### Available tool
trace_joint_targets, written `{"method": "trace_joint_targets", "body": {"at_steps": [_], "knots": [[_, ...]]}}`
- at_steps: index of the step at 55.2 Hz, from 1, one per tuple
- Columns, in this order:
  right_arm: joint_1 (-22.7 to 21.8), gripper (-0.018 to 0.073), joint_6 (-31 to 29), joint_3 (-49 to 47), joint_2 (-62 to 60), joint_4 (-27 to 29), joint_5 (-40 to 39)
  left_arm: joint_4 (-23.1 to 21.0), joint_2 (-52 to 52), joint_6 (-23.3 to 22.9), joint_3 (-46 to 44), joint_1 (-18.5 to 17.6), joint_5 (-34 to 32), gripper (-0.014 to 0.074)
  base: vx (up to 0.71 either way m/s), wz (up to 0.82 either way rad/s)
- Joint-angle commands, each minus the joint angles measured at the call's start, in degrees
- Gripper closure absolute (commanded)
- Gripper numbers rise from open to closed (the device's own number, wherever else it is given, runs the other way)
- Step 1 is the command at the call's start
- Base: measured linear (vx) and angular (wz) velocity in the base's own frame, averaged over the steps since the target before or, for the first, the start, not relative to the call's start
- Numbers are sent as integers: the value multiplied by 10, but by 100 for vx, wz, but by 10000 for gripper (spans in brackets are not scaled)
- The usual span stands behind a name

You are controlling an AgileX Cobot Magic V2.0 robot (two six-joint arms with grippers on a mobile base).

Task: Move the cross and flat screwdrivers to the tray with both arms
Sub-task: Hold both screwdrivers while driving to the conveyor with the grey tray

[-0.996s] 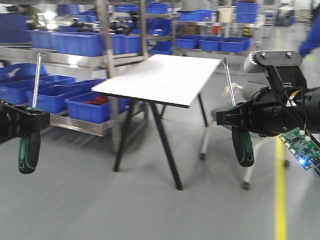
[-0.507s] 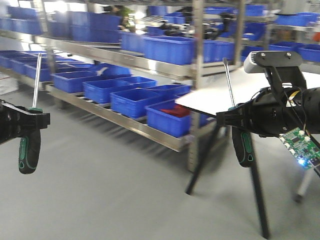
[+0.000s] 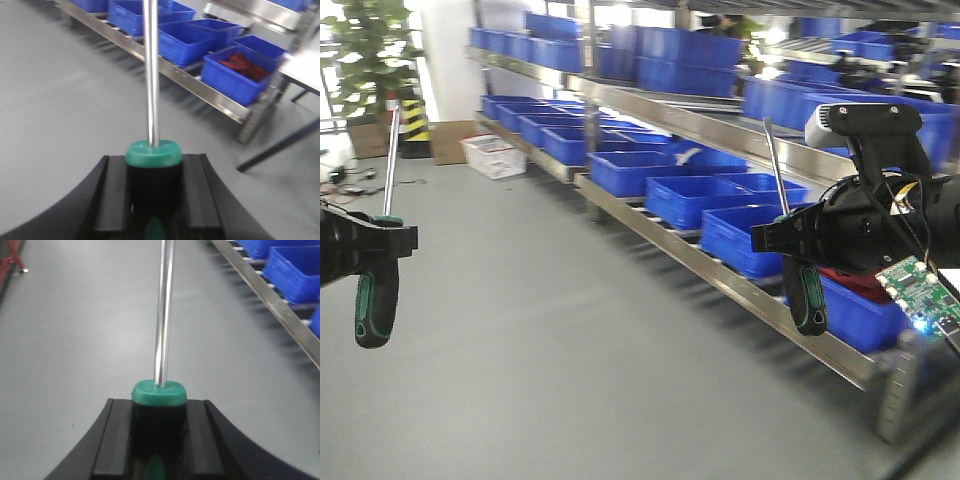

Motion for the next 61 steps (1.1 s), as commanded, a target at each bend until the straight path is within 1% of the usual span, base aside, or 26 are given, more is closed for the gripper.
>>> {"method": "trace_joint_targets", "body": {"at_steps": [1,33,61], "knots": [[-2,567,-1,-23,-21,1,-51,-13,-16,0,-20,-2,-44,596,57,56],[-2,567,-1,-23,-21,0,-43,-13,-16,0,-20,-2,-43,596,58,51],[-2,567,-1,-23,-21,0,-43,-13,-16,0,-20,-2,-43,596,60,27]]}}
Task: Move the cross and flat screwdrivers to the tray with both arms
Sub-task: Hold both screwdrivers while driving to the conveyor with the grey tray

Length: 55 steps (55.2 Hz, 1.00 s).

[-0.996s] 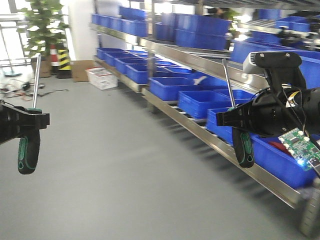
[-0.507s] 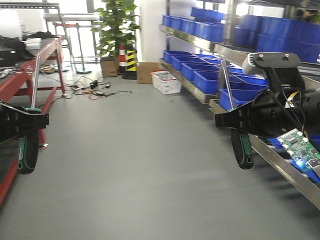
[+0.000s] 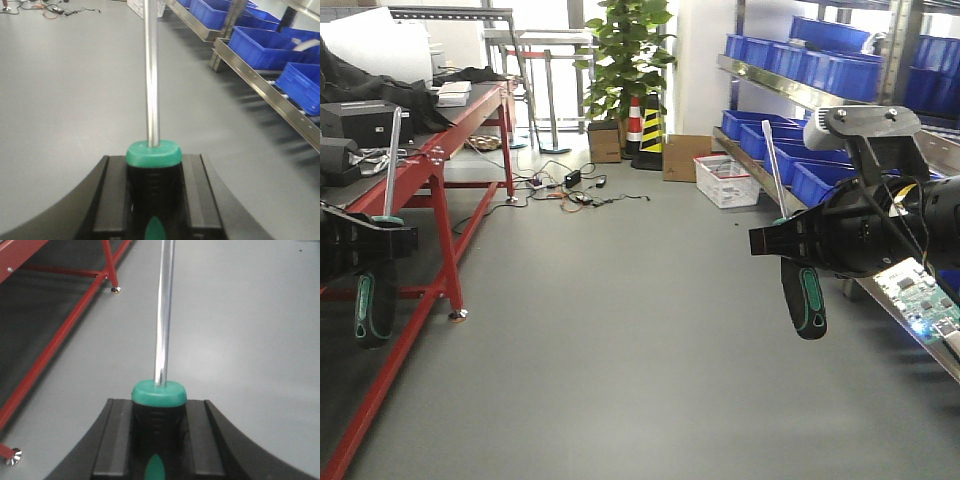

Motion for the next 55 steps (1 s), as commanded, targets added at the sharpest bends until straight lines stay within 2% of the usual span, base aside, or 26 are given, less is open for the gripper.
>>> {"method": "trace_joint_targets", "body": {"at_steps": [1,33,55], "knots": [[-2,567,-1,-23,-21,-1,-49,-13,-16,0,-20,-2,-44,596,58,18],[-2,567,-1,-23,-19,-1,-49,-13,-16,0,-20,-2,-43,595,56,10],[-2,567,-1,-23,-10,-1,-50,-13,-16,0,-20,-2,-43,595,50,-27]]}}
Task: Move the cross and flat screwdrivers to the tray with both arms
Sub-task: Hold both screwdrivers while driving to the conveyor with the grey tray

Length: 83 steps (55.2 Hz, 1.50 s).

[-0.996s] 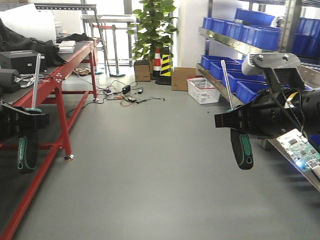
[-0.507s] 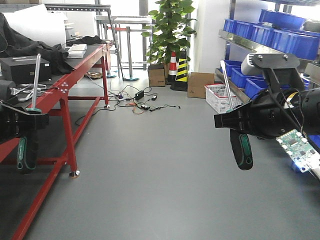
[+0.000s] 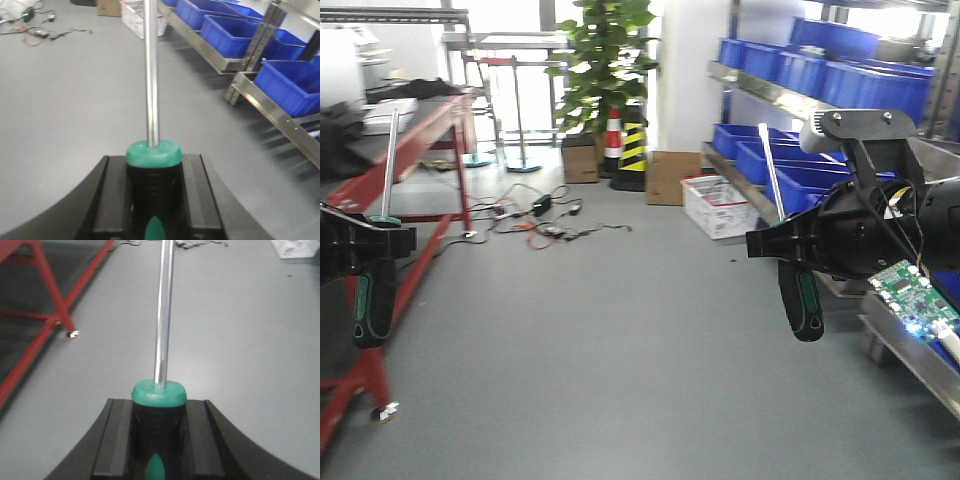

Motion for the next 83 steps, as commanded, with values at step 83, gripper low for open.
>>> {"method": "trace_joint_targets", "body": {"at_steps": [83], "knots": [[-3,567,-1,-23,-1,-1,-49,-15,-16,0,-20,-2,-44,595,34,-75]]}}
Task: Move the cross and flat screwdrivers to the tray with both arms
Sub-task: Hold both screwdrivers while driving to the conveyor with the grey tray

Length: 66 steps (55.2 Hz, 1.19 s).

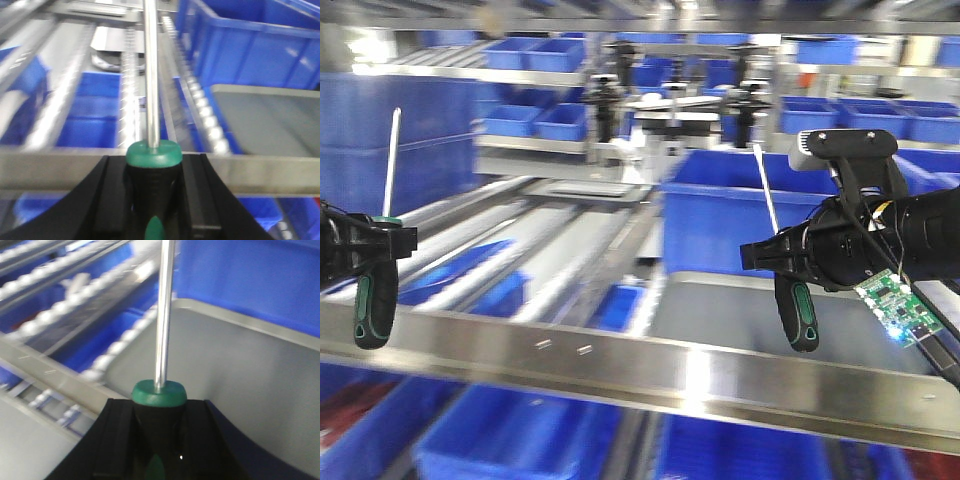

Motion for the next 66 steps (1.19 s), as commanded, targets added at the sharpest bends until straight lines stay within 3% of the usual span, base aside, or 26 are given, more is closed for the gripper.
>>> {"method": "trace_joint_targets", "body": {"at_steps": [1,26,66], "knots": [[-2,567,-1,-23,-23,-1,-49,-15,-16,0,-20,-2,-43,595,24,-61],[-2,567,-1,-23,-23,-1,-49,-15,-16,0,-20,-2,-43,595,21,-43],[-2,567,-1,-23,-23,-1,-49,-15,-16,0,-20,-2,-43,594,16,-4]]}}
